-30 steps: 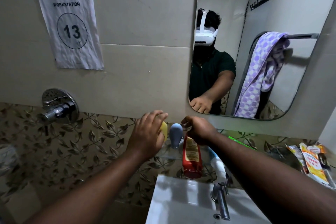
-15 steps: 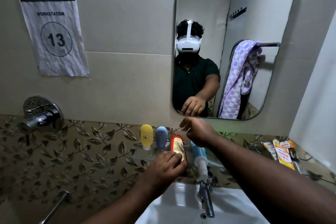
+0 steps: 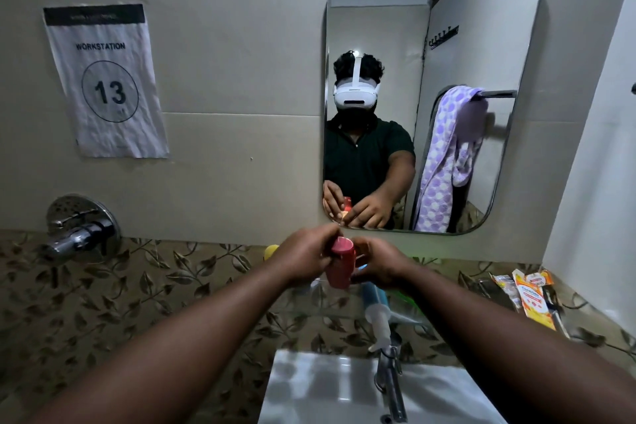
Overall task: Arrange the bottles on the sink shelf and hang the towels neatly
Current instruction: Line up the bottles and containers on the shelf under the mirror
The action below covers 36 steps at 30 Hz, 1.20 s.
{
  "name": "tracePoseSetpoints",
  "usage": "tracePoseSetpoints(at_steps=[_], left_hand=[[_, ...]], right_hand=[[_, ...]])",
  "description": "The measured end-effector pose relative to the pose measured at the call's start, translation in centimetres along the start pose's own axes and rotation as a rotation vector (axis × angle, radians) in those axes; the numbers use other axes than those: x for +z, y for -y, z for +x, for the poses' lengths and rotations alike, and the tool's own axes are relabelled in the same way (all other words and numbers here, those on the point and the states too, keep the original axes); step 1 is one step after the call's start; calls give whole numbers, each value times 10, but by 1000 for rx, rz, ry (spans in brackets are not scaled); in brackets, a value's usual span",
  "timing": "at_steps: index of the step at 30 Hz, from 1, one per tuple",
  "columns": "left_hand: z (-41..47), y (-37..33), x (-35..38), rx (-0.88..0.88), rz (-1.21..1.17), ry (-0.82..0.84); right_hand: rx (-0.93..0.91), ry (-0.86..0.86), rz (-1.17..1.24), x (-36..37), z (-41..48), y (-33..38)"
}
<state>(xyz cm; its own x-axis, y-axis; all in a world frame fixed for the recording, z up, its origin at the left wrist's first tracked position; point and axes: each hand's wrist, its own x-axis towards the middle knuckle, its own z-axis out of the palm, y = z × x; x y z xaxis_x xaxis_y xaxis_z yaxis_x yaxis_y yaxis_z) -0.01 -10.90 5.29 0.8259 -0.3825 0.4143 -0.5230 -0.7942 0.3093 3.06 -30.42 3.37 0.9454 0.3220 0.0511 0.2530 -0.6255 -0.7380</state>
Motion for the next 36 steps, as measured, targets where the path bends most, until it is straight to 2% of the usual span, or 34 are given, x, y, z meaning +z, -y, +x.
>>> tracePoseSetpoints(at_steps=[5,13,28,30,32,34,36], left_hand=[[35,4,-15,-27,1,94],[52,12,-23,-88,-138,127],[49,12,-23,-101,-142,139],[44,9,-26,-45,-91,86],[33,5,-27,77,162,-83],[17,-3,-23,325,456,-260],[0,-13,-4,608,561,-284]], right_hand=[[14,-171,-43,12,10,4],[32,-108,21,10,22,5],[20,-59,94,3,31,-9],[16,-82,93,-4,29,-12],[4,-114,75,-16,25,-15],[0,-141,99,-29,20,-17],[6,-182,97,-42,14,-24]])
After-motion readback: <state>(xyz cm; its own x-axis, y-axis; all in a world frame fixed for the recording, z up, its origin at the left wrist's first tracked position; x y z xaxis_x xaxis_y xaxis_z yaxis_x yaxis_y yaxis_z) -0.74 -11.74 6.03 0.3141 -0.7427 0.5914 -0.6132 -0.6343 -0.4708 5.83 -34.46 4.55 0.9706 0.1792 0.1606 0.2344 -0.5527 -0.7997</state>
